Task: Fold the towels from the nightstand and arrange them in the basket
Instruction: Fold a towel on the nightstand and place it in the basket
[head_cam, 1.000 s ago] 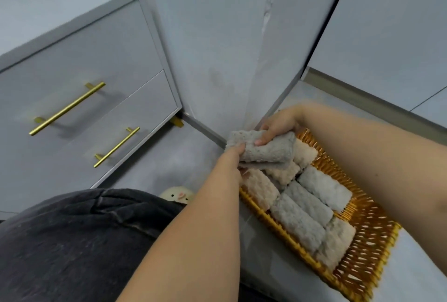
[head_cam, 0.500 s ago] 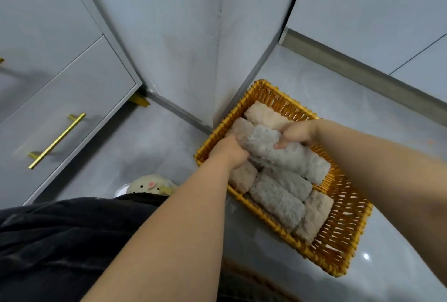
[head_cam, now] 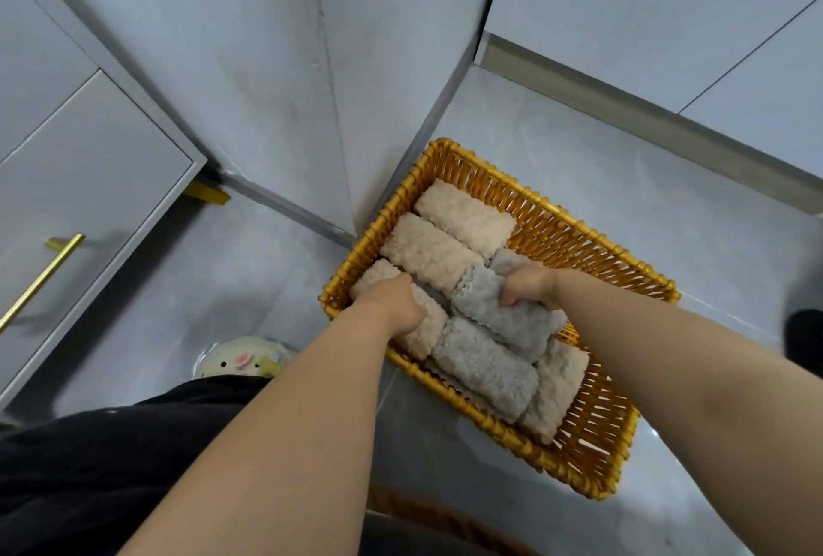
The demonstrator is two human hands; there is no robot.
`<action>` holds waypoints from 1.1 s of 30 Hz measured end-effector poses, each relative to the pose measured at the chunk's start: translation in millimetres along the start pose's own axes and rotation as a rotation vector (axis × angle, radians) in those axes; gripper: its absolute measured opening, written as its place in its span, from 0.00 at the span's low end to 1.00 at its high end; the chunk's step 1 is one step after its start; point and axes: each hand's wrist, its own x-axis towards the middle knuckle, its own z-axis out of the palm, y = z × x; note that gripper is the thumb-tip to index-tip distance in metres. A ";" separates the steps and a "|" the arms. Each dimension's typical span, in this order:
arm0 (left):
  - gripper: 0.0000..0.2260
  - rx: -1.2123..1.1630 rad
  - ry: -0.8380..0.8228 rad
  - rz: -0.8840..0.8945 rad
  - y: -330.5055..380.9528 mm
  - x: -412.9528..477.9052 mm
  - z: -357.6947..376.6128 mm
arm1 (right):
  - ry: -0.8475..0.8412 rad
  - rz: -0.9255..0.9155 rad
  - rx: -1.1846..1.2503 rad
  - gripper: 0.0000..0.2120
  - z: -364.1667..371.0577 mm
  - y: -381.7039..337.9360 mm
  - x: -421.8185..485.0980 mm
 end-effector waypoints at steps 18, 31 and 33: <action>0.25 0.071 -0.046 0.008 -4.4 1.5 5.4 | 0.698 -0.430 -0.634 0.28 86.7 39.7 10.1; 0.23 0.129 -0.010 0.026 -6.7 -10.9 -6.9 | 0.928 -0.458 -0.565 0.24 88.1 21.4 -15.4; 0.21 0.127 0.058 0.051 -7.2 -17.7 -15.2 | 0.973 -0.548 -0.528 0.20 87.8 11.3 -25.7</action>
